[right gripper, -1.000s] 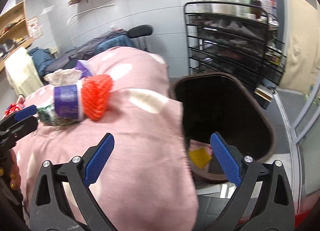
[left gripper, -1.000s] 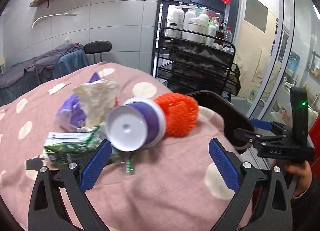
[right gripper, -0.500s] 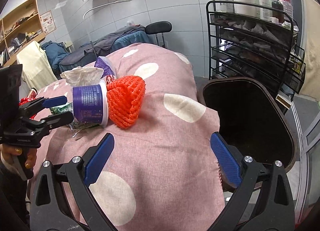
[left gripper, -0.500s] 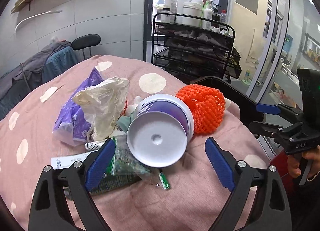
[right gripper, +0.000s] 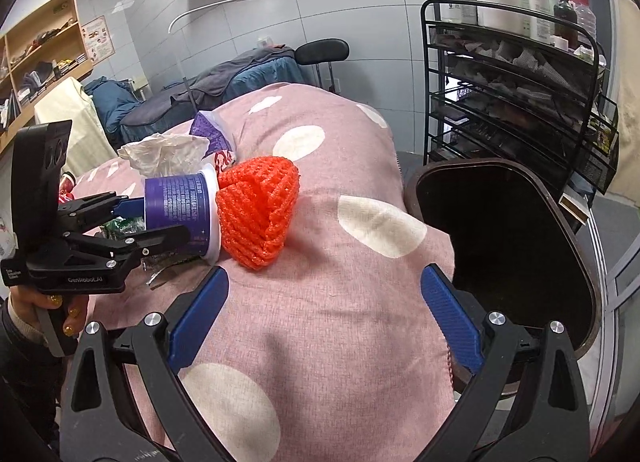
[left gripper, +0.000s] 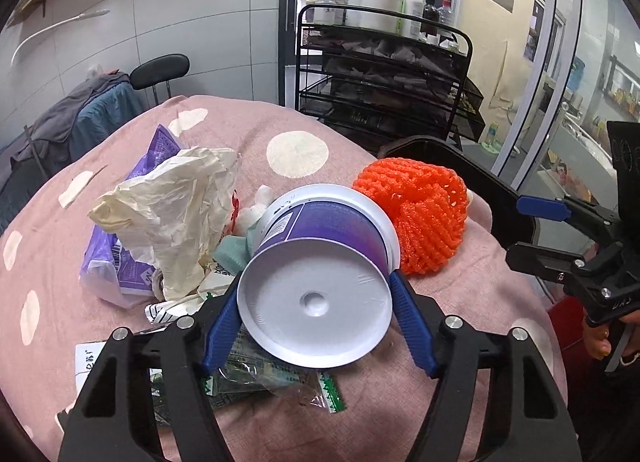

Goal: Collect trash
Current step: 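Grasp the purple tub with the left tool while the right tool grasps the orange net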

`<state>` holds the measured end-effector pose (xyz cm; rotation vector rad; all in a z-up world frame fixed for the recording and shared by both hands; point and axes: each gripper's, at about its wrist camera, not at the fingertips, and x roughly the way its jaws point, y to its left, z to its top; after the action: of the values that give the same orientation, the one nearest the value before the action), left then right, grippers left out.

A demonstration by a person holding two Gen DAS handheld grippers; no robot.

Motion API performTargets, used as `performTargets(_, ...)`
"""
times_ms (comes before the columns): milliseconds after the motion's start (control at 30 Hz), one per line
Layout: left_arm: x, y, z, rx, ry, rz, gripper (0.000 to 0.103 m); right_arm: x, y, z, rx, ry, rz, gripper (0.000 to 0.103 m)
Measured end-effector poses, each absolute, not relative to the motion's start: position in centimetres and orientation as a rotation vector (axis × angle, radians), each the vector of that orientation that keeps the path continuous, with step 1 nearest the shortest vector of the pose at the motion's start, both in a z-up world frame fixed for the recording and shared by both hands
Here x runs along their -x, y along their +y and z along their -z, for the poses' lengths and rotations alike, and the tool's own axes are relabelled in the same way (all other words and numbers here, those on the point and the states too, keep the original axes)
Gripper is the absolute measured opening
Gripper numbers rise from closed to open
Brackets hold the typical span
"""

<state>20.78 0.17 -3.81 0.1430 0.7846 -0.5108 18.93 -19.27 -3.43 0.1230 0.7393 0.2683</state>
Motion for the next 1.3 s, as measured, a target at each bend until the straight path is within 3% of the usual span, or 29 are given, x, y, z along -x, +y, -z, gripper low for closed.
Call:
performTargets(600,-18.0,2.9,-1.3,0.048,0.616,0.445,0.069,-24.2,-16.8,3.2,-0.158,0.795,-0.396,0.094)
performTargets(800,-16.4,3.0,-1.4,0.047,0.592,0.399,0.069,-25.5,-15.5,3.7,-0.131,0.822,-0.400,0.074)
performTargets(967,-15.6,2.8,-0.6,0.069,0.608,0.398,0.069,-25.6,-15.1,4.1,-0.118,0.822,-0.408,0.038)
performTargets(1067,-15.3,2.5,-0.2,0.064,0.614,0.394,0.069,-24.9,-15.2,3.8,-0.120,0.789,-0.411,0.032)
performTargets(1300,-14.7,1.3,-0.2,0.065,0.612,0.421,0.069,-22.9,-16.8,2.8,-0.153,0.721,-0.382,0.029)
